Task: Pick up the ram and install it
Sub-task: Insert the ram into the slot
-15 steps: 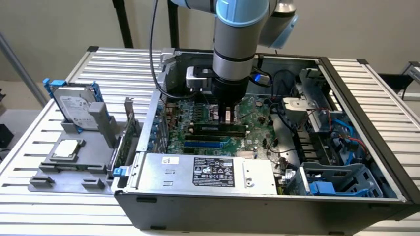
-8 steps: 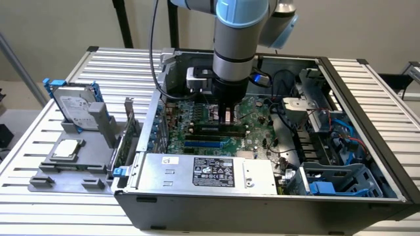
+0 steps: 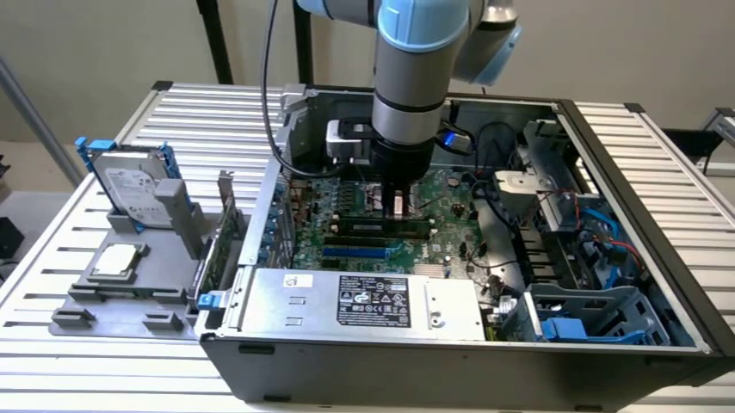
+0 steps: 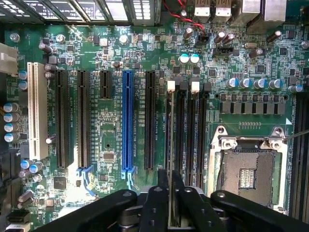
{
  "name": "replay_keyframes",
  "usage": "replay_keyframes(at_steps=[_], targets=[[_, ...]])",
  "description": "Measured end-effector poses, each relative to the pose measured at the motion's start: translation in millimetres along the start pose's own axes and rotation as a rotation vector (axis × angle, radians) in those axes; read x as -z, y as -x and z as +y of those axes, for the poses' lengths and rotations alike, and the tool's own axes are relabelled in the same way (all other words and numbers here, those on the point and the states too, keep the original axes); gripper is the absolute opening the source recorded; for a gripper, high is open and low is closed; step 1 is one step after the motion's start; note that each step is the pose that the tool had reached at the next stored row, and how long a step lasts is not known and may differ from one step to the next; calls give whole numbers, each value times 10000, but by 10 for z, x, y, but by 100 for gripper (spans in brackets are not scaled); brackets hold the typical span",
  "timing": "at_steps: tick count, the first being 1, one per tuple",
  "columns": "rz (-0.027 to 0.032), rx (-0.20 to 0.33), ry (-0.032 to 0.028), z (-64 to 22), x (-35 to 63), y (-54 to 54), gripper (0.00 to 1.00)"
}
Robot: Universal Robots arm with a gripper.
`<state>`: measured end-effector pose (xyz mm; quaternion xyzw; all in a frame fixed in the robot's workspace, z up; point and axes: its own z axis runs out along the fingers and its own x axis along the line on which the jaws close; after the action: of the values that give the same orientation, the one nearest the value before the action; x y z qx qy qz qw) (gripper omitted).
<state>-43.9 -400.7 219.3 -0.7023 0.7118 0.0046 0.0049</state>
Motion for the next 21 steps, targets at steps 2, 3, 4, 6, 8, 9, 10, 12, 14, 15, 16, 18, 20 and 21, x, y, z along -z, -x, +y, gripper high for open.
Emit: replay_keyframes(at_steps=[2,3,4,6,8,9,10,12,14,15,16,18,20,21], targets=[[-4,0,-3,0,1,1,22],[-6,0,-4,0,12,1,22],[-5,-1,-3,0,33,1,22],[-4,0,-3,0,104,2,22],[-3,0,-3,0,192,3,22],[-4,0,-2,0,238,4,22],[-3,0,-2,0,284,4,22],[-2,0,-2,0,348,5,22],[-14,1,-4,0,356,5,22],[-24,0,-4,1,357,5,19],[-33,0,-3,0,359,5,13],[-51,0,-3,0,362,6,11],[-70,0,-2,0,365,5,11],[-79,0,-2,0,367,6,11]])
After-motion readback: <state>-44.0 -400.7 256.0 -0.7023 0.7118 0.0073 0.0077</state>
